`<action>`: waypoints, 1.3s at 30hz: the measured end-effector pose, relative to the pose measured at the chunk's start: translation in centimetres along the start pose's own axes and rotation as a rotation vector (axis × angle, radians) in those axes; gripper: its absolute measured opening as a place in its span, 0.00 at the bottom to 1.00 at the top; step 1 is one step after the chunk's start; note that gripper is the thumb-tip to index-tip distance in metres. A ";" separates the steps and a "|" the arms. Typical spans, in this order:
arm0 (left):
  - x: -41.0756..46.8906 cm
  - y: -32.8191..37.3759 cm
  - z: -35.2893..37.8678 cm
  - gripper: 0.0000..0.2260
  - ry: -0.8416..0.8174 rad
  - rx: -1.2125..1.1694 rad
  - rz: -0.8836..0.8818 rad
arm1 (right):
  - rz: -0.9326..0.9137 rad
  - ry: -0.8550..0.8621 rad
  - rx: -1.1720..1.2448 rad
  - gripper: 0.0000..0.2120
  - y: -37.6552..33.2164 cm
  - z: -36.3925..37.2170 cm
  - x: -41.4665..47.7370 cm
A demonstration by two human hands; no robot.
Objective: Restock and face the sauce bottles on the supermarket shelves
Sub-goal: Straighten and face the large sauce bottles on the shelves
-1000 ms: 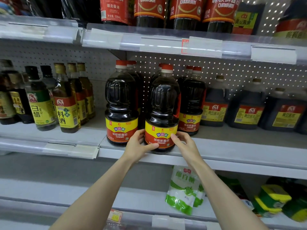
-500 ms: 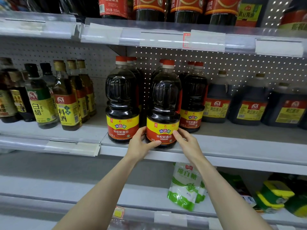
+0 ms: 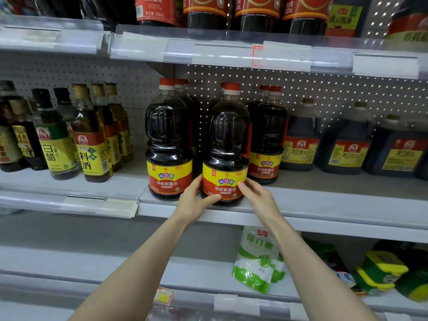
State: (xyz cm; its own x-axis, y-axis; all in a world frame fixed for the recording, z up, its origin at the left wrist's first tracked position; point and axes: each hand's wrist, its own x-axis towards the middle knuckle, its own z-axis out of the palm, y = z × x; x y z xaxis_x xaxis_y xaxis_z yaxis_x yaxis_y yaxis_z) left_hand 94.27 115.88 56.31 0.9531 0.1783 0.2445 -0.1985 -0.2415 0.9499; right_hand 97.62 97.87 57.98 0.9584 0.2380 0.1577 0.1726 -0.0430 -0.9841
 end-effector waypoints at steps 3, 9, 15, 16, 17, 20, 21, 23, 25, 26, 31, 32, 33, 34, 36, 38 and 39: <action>-0.2 -0.2 0.1 0.34 0.071 0.029 -0.009 | 0.007 0.014 -0.008 0.21 -0.1 0.0 -0.1; -0.1 -0.2 0.2 0.31 0.072 0.038 -0.013 | 0.024 0.035 -0.032 0.22 -0.1 0.0 -0.2; -0.1 0.0 0.0 0.31 0.021 0.017 -0.023 | 0.019 0.030 -0.054 0.23 -0.1 0.1 -0.1; -0.1 0.1 0.0 0.31 0.013 0.020 -0.023 | 0.018 0.030 -0.056 0.24 -0.1 0.1 -0.1; -0.1 0.1 0.0 0.31 0.008 0.025 -0.026 | 0.018 0.030 -0.057 0.24 -0.1 0.1 -0.1; 0.0 0.0 0.0 0.32 0.020 0.030 -0.038 | 0.018 0.029 -0.060 0.24 -0.1 0.1 -0.2; 0.0 0.0 0.0 0.32 0.026 0.033 -0.043 | 0.017 0.027 -0.060 0.24 -0.2 0.1 -0.2; 0.0 -0.1 0.0 0.32 0.039 0.044 -0.047 | 0.018 0.023 -0.061 0.24 -0.2 0.1 -0.2; 0.0 -0.1 0.1 0.32 0.058 0.056 -0.044 | 0.018 0.016 -0.057 0.23 -0.2 0.1 -0.2; 0.0 0.0 0.2 0.31 0.067 0.062 -0.040 | 0.018 0.011 -0.057 0.23 -0.2 0.1 -0.2; -0.2 0.1 0.4 0.30 0.104 0.085 -0.034 | 0.031 -0.017 -0.061 0.23 -0.4 0.1 -0.1; -0.2 0.2 0.5 0.30 0.108 0.086 -0.033 | 0.034 -0.021 -0.064 0.24 -0.4 0.1 0.0; -0.1 0.3 0.5 0.30 0.106 0.086 -0.035 | 0.038 -0.022 -0.067 0.24 -0.5 0.0 0.0; -0.1 0.3 0.5 0.30 0.100 0.085 -0.037 | 0.042 -0.021 -0.068 0.24 -0.4 0.0 0.0; -0.1 0.5 0.4 0.30 0.085 0.085 -0.045 | 0.043 -0.016 -0.072 0.25 -0.4 0.0 0.0; -0.2 0.5 0.3 0.31 0.073 0.084 -0.048 | 0.041 -0.014 -0.072 0.24 -0.4 0.0 0.0; -0.2 0.5 0.3 0.31 0.068 0.080 -0.050 | 0.040 -0.016 -0.075 0.25 -0.4 0.0 0.0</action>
State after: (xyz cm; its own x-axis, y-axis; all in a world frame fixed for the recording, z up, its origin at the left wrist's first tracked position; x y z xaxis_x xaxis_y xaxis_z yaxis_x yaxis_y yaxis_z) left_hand 94.01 115.42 56.70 0.9431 0.2557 0.2124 -0.1297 -0.3053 0.9434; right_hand 97.52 97.91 58.35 0.9613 0.2496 0.1164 0.1512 -0.1249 -0.9806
